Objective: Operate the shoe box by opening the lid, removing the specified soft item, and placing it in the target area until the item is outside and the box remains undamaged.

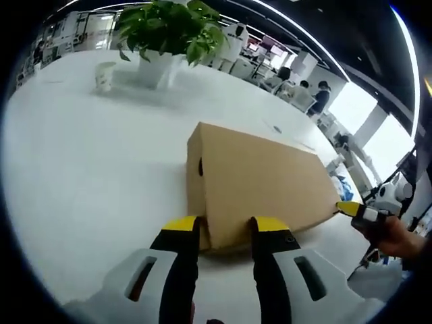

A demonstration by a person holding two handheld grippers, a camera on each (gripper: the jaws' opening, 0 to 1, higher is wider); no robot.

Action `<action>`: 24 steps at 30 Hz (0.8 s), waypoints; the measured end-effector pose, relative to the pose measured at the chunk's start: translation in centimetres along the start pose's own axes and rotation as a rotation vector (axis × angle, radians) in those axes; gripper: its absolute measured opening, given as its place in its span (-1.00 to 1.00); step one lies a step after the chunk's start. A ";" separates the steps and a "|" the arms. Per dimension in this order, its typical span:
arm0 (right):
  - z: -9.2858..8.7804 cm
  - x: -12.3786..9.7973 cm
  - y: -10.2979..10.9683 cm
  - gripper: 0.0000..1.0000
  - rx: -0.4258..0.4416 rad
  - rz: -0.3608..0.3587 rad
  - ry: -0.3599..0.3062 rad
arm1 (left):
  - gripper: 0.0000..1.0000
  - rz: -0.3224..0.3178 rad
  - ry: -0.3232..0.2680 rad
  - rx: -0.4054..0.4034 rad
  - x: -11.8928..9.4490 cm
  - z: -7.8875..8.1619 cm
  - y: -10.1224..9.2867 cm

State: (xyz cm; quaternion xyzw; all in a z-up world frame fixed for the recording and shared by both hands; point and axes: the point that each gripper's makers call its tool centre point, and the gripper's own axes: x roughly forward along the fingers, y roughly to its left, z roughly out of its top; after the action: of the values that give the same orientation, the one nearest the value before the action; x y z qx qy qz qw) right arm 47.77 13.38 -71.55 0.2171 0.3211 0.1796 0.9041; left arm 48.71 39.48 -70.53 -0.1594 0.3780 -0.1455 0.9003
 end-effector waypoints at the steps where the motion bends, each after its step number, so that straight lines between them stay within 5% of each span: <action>1: 0.2 0.1 -0.1 -0.38 0.001 -0.003 -0.001 | -0.42 -0.001 0.001 0.005 0.4 0.4 0.0; 10: 1.5 1.1 -1.1 -0.37 0.004 -0.022 -0.006 | -0.42 -0.006 0.007 0.032 2.5 2.3 -0.3; 24: 1.9 1.3 -1.1 -0.37 -0.030 -0.025 -0.007 | -0.42 -0.005 0.011 0.041 2.8 2.6 -0.4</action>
State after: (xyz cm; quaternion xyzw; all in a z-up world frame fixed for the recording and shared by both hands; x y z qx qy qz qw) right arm 50.16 12.52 -71.41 0.2003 0.3180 0.1722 0.9106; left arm 52.44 38.51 -70.41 -0.1411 0.3796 -0.1566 0.9008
